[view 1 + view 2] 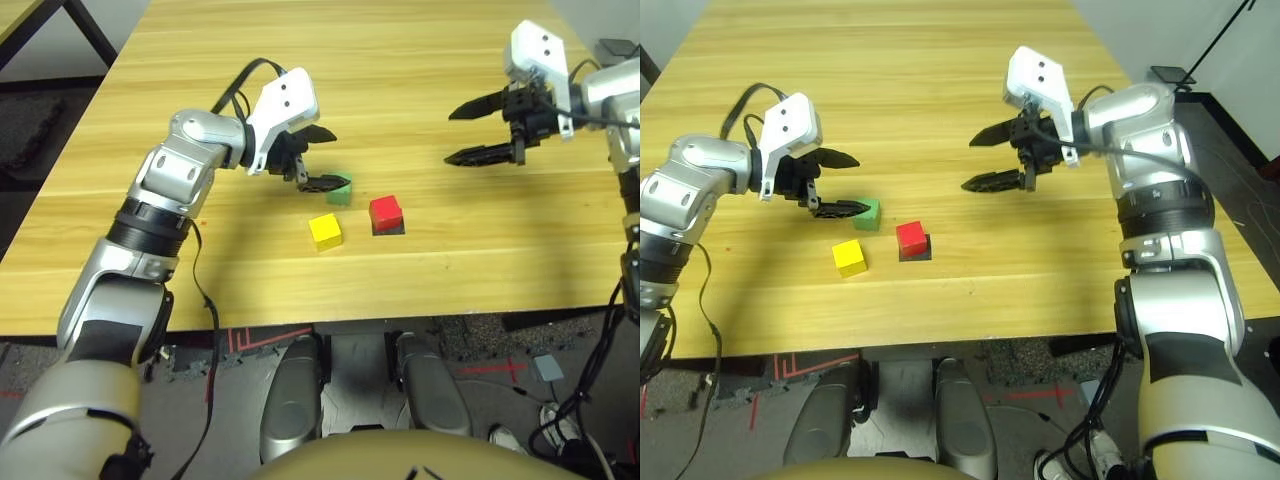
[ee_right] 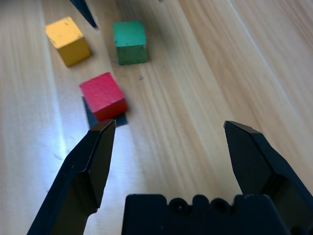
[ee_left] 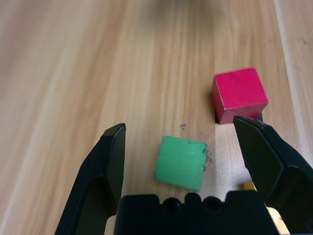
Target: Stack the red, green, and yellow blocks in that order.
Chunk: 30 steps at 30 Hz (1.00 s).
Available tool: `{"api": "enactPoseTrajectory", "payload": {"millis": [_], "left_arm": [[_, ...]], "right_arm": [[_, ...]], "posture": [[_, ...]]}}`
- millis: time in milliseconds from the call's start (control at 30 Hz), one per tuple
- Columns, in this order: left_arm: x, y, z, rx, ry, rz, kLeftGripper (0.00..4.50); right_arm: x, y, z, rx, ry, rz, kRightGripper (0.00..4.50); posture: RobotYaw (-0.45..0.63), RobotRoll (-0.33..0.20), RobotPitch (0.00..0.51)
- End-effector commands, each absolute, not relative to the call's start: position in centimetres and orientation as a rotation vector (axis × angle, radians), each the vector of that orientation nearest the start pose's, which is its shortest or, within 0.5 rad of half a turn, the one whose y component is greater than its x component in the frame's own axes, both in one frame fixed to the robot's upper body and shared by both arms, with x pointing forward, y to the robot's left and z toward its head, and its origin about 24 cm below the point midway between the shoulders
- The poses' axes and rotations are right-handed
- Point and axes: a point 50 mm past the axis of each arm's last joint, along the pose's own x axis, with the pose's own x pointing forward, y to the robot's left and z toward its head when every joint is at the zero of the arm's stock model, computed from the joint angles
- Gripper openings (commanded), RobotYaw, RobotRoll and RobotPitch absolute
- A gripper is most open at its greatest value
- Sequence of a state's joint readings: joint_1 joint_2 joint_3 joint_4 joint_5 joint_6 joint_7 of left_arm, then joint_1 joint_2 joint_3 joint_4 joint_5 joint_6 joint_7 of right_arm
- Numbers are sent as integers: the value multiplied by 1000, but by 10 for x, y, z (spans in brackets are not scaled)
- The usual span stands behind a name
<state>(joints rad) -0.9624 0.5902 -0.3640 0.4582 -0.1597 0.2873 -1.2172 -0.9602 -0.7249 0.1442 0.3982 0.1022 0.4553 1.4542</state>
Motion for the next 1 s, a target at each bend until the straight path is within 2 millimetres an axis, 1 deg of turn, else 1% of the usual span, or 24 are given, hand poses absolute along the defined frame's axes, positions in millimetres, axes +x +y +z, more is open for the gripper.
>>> {"api": "enactPoseTrajectory", "payload": {"millis": [33, 133, 300, 533, 600, 667, 767, 800, 833, 1000], "left_arm": [[366, 145, 181, 663, 324, -1289, 4500], [372, 145, 174, 682, 363, -1293, 4500], [378, 145, 168, 703, 396, -1301, 4500], [379, 142, 158, 690, 418, -1317, 4500], [379, 140, 154, 683, 422, -1318, 4100], [379, 139, 150, 679, 425, -1312, 3573], [380, 139, 148, 669, 427, -1294, 2567], [381, 139, 147, 668, 427, -1287, 2153], [381, 138, 147, 665, 426, -1280, 2004], [384, 135, 154, 636, 419, -1242, 2005]], "right_arm": [[335, -206, 240, -514, 290, 1170, 4463], [331, -210, 240, -508, 293, 1138, 4463], [325, -210, 241, -487, 288, 1117, 4463], [323, -210, 242, -480, 283, 1102, 4463], [323, -209, 242, -476, 281, 1099, 4500], [323, -208, 242, -472, 279, 1100, 4500], [324, -205, 241, -464, 274, 1101, 4500], [325, -204, 241, -462, 274, 1101, 4500], [325, -204, 241, -461, 273, 1100, 4500], [328, -205, 240, -460, 273, 1088, 4500]], "posture": [[206, -111, 102], [187, -107, 104], [157, -101, 114], [144, -103, 119], [144, -103, 121], [147, -103, 125], [145, -101, 128], [145, -101, 132], [147, -102, 132], [166, -101, 126]]}}
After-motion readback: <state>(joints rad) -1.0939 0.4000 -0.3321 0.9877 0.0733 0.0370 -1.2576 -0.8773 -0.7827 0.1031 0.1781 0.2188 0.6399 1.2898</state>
